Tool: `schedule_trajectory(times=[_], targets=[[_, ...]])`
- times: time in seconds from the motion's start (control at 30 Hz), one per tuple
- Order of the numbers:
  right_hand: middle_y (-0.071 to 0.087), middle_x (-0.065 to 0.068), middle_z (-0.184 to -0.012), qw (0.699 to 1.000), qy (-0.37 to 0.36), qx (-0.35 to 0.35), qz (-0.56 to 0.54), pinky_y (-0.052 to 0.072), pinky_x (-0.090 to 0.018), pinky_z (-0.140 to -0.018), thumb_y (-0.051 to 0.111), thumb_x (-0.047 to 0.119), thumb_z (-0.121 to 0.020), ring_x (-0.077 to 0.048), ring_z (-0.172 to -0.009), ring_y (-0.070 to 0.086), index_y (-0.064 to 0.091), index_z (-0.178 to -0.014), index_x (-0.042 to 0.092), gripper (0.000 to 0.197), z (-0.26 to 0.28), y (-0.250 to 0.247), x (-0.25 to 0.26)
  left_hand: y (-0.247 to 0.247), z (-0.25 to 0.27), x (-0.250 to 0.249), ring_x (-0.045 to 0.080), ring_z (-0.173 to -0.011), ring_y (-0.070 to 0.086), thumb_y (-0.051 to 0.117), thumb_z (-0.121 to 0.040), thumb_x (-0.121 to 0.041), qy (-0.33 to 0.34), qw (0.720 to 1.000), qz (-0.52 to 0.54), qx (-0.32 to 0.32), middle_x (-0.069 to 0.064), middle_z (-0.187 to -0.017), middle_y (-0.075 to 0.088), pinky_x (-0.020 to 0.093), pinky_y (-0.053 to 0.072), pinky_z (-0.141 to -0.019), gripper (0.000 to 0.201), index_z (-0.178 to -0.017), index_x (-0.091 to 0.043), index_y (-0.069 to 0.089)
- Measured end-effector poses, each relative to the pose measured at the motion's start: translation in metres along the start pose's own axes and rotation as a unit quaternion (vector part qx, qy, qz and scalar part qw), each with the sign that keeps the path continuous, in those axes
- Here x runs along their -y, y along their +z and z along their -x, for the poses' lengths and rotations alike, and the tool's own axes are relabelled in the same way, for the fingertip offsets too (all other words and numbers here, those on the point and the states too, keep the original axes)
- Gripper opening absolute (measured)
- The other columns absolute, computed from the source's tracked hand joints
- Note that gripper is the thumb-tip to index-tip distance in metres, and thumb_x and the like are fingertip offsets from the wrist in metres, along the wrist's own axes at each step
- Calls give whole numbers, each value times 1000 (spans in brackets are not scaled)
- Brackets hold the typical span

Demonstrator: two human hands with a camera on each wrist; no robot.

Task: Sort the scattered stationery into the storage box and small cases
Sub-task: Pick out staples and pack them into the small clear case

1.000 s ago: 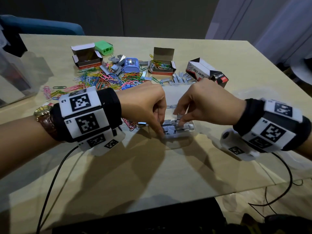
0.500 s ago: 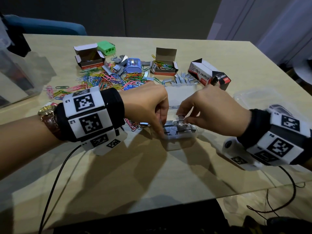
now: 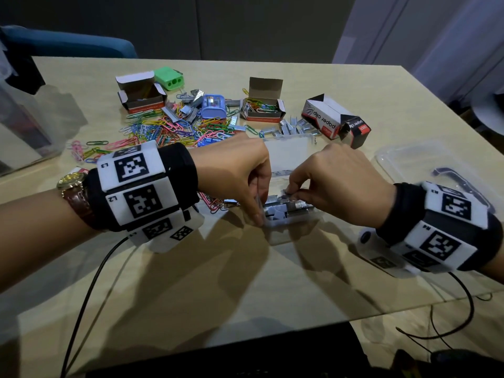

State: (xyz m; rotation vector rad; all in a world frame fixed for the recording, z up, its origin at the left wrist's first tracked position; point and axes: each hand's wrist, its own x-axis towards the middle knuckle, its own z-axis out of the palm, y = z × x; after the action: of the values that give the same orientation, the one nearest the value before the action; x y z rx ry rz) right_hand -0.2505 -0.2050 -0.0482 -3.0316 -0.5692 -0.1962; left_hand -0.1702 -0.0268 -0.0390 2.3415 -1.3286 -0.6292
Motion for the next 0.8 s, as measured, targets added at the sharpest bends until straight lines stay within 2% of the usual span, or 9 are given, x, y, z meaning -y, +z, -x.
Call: schedule_trajectory(times=[0.1, 0.2, 0.33, 0.4, 0.47, 0.53, 0.63, 0.73, 0.8], targets=[[62, 11, -52, 1000, 20, -10, -2, 11, -8, -53, 90, 17, -63, -21, -51, 59, 74, -66, 29, 21, -1, 0, 4, -1, -1, 1, 1, -55, 62, 89, -58, -36, 0, 1000, 0, 3, -8, -60, 68, 23, 50, -58, 28, -73, -16, 76], [64, 8, -69, 998, 30, 34, 30, 13, -17, -48, 75, 28, -84, -18, -64, 47, 76, -84, 31, 3, -3, -1, 7, -1, 0, 0, 2, -55, 62, 90, -58, -37, 2, 1000, -8, 5, -8, -61, 68, 25, 52, -59, 29, -74, -17, 76], [40, 13, -63, 997, 36, 40, 50, 15, -22, -48, 65, 33, -92, -17, -70, 42, 74, -96, 34, 10, -5, -1, 7, -2, 0, 0, 4, -56, 63, 90, -58, -38, 0, 1000, -10, 6, -8, -61, 68, 29, 54, -61, 27, -70, -20, 73], [53, 13, -72, 996, 43, 59, 57, 21, -23, -48, 62, 35, -93, -21, -79, 54, 73, -102, 37, 14, -5, -2, 7, -2, 0, 1, 4, -56, 63, 90, -59, -38, 0, 1000, -10, 6, -8, -61, 68, 30, 54, -62, 27, -68, -21, 72], [70, 11, -97, 995, 38, 65, 64, 36, -25, -54, 61, 34, -94, -22, -92, 63, 71, -106, 41, 17, -4, -1, 5, -1, 0, 1, 3, -55, 62, 89, -58, -39, 0, 1000, -12, 5, -8, -60, 67, 31, 54, -62, 29, -72, -19, 74], [71, 13, -107, 995, 30, 63, 73, 45, -27, -59, 58, 32, -95, -21, -96, 65, 70, -108, 44, 21, -2, -1, 3, -1, 0, 1, 4, -56, 62, 89, -58, -40, 0, 1000, -13, 6, -8, -60, 67, 32, 54, -63, 30, -73, -18, 75], [70, 16, -109, 995, 32, 60, 73, 40, -25, -56, 54, 35, -97, -19, -96, 66, 69, -109, 46, 22, 1, -2, 3, -1, 0, 1, 4, -57, 63, 89, -59, -39, 3, 1000, -9, 7, -7, -59, 67, 31, 54, -64, 27, -70, -19, 75], [72, 14, -93, 997, 41, 32, 64, 28, -21, -47, 65, 26, -90, -19, -77, 67, 75, -95, 38, 16, 5, -6, 2, -1, 0, 1, 2, -56, 63, 89, -60, -38, 5, 1000, -7, 5, -7, -60, 68, 25, 53, -61, 26, -69, -19, 74], [69, 12, -87, 996, 56, 14, 61, 19, -17, -46, 71, 20, -82, -21, -68, 62, 76, -86, 33, 15, 6, -12, 2, -1, 0, 1, 1, -56, 63, 89, -60, -38, 3, 1000, -2, 5, -8, -59, 68, 21, 51, -58, 26, -69, -18, 74]])
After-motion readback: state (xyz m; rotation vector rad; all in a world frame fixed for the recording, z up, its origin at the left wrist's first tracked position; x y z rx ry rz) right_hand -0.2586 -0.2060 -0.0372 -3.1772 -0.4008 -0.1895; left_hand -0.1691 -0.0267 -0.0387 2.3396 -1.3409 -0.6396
